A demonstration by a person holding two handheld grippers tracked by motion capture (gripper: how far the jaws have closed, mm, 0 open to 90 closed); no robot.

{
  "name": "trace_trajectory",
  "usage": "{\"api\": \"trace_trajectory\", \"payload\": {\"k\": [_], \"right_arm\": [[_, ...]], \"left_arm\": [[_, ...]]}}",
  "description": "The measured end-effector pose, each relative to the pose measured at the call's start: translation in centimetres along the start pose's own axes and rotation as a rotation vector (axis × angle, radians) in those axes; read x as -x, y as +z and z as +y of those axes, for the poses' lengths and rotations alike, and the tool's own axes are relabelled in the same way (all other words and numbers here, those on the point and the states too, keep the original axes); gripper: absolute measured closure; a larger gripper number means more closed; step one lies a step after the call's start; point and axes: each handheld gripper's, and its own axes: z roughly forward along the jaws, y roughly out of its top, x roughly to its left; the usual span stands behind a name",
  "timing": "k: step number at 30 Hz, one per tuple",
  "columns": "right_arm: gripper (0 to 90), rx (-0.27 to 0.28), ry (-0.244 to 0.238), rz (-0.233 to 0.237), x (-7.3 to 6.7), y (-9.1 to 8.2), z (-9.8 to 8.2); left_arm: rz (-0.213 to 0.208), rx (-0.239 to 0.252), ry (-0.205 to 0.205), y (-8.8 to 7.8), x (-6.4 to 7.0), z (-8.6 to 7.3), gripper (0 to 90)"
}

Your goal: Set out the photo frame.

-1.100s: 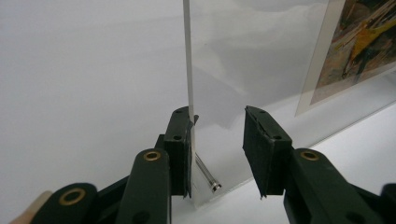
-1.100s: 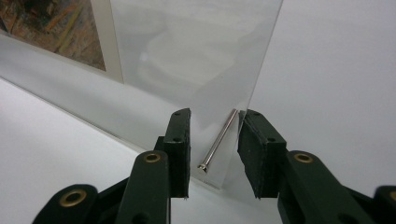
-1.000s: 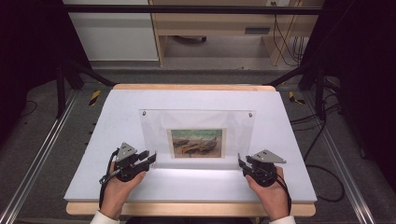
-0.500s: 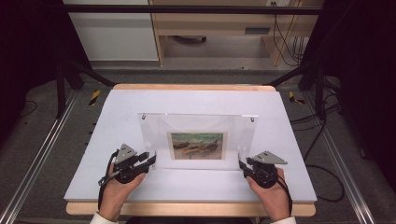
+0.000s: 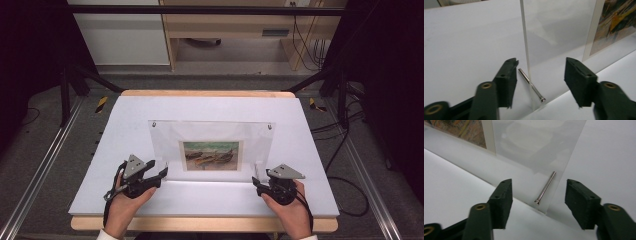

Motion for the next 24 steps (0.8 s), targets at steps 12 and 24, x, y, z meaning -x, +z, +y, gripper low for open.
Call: {"api": "trace_trajectory", "payload": {"k": [12, 24], "right_arm": [[10.7, 0.015, -0.041, -0.023, -0.5, -1.3, -0.1], [8.9, 0.052, -0.021, -0.013, 1.0, -3.4, -0.6]], "left_arm": [[-0.050, -0.010, 0.014, -0.7, 0.1, 0.0, 11.2], [-0.055, 0.019, 0.034, -2.6, -1.2, 0.4, 5.2]]}}
